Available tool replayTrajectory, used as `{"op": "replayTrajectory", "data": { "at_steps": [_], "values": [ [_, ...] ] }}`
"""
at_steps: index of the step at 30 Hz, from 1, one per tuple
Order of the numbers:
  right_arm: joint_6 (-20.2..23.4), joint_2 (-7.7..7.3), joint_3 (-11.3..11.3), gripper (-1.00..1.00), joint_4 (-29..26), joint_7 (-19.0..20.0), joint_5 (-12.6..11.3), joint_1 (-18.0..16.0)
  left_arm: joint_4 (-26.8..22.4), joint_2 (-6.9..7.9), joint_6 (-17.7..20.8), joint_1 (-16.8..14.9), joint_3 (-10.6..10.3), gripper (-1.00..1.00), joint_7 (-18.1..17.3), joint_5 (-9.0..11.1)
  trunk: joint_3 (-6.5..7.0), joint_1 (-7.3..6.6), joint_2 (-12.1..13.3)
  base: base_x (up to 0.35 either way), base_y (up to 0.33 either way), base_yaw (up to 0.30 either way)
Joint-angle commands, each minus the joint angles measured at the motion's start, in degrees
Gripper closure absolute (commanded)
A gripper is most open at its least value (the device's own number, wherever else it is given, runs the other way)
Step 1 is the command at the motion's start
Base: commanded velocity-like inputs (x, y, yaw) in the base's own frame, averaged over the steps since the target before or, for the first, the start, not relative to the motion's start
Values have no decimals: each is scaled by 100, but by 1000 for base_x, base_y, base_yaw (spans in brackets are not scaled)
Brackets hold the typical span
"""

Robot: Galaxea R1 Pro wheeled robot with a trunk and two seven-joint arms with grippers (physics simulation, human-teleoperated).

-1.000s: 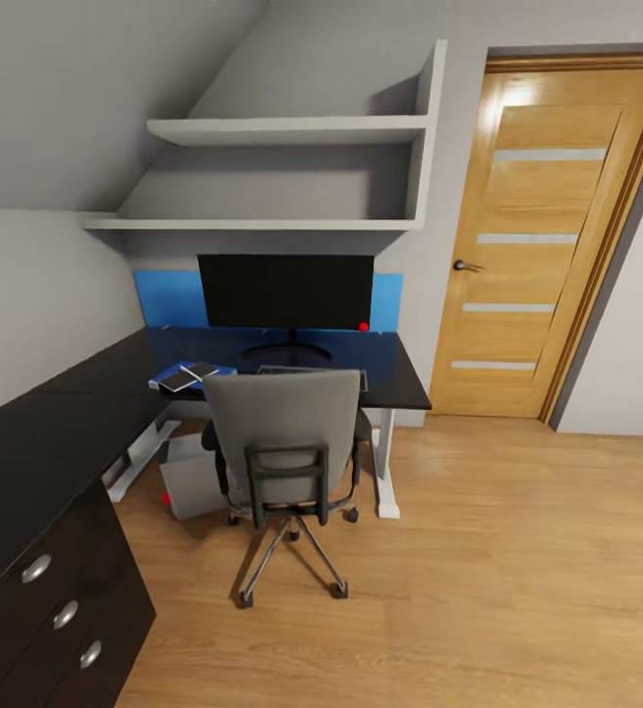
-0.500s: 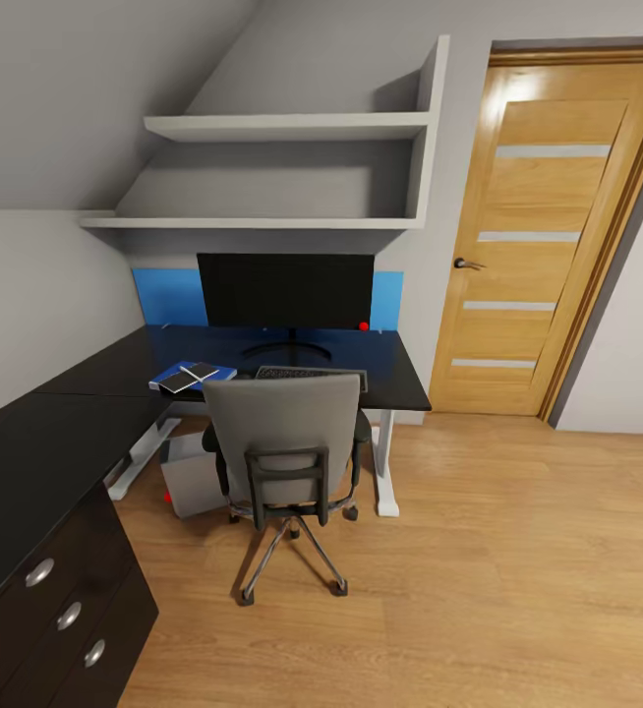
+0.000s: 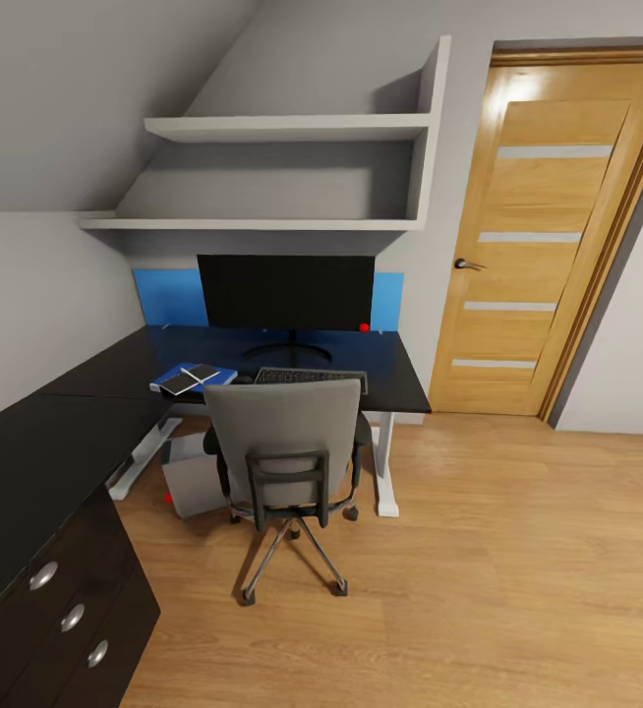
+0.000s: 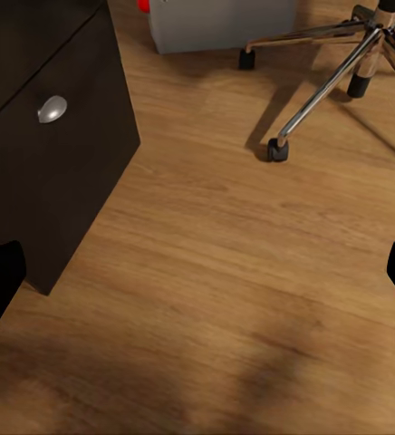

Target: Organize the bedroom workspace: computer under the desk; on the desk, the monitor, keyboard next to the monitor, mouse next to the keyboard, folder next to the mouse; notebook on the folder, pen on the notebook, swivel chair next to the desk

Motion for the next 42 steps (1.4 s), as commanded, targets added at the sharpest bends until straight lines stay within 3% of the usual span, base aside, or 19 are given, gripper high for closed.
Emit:
{"op": "replayTrajectory", "data": {
  "at_steps": [1,7,18,42],
  "values": [
    [-10,4,51,-100,11,-29,-22,-5,0,-3,-15,-3,37,-100,-15,-4,-6,0,-3,0,0,0],
    [-6,15,56,-100,3,-26,-22,-5,-1,39,310,-3,49,-100,-4,3,-6,0,-3,0,0,0],
    [-5,12,51,-100,5,-25,-22,-5,-27,160,1545,-3,31,-100,-46,-12,-6,0,-3,0,0,0],
    [-5,17,50,-100,4,-25,-22,-5,-33,105,1634,-3,48,-100,-33,-7,-6,0,-3,0,0,0]
  ]
}}
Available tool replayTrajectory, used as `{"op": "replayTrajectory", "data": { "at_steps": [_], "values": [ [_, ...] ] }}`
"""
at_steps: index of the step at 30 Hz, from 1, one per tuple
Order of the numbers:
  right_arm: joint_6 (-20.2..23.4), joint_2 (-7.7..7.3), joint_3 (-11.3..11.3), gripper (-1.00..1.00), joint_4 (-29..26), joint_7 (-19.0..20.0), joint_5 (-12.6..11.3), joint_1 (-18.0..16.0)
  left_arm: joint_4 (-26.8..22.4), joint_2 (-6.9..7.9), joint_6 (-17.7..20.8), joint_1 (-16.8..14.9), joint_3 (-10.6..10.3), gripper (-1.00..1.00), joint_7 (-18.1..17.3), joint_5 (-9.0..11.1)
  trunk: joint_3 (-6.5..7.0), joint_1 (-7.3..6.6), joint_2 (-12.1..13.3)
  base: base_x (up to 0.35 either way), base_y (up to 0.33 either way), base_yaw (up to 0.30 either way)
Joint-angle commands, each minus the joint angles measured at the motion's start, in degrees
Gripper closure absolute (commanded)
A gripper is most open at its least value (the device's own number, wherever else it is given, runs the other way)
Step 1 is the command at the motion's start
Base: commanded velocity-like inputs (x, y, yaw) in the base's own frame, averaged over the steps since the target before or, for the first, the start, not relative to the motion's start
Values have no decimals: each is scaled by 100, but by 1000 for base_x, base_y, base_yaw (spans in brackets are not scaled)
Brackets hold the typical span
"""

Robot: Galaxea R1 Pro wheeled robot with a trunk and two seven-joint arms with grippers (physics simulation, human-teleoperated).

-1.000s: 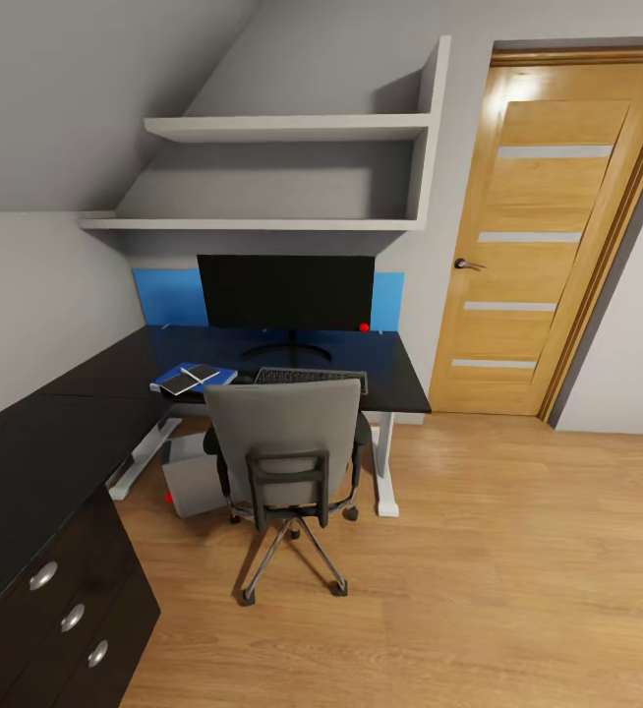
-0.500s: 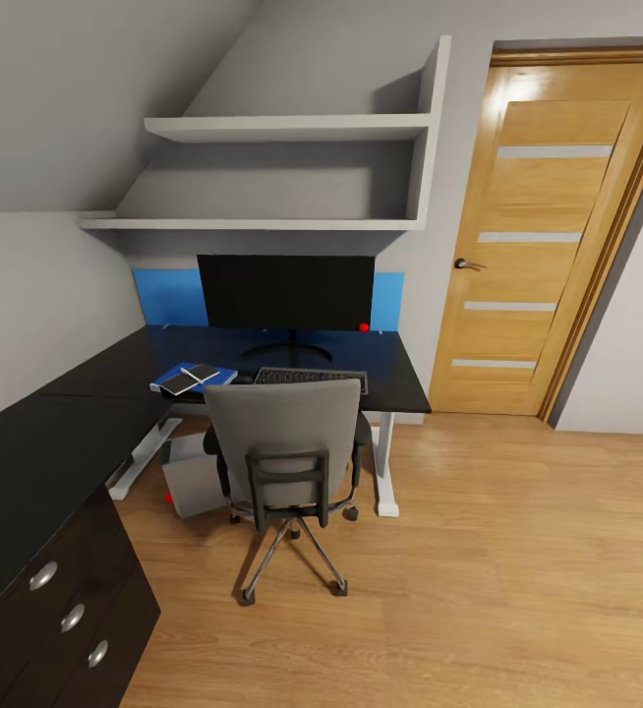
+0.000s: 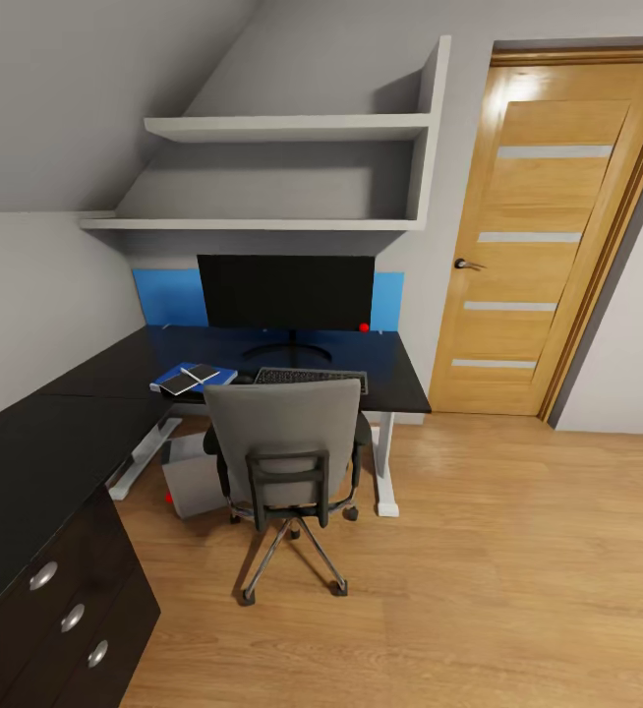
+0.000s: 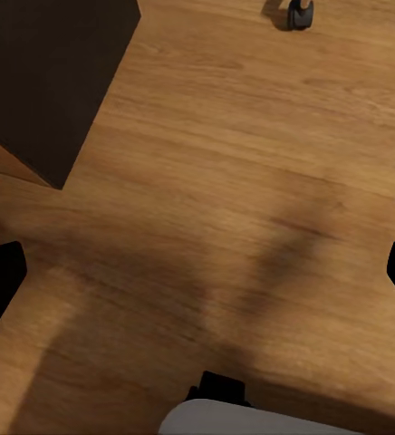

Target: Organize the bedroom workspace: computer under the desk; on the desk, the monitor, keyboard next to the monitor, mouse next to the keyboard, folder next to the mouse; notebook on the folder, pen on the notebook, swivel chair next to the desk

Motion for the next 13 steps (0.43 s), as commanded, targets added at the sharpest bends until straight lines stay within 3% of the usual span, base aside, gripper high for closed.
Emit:
{"op": "replayTrajectory", "data": {
  "at_steps": [1,13],
  "values": [
    [-12,3,49,-100,8,-30,-24,-4,3,-2,-18,-3,36,-100,-17,4,-6,0,-3,0,0,0],
    [-12,3,49,-100,8,-30,-24,-4,3,5,-11,-3,11,-100,-28,0,-6,0,-3,0,0,0]
  ]
}}
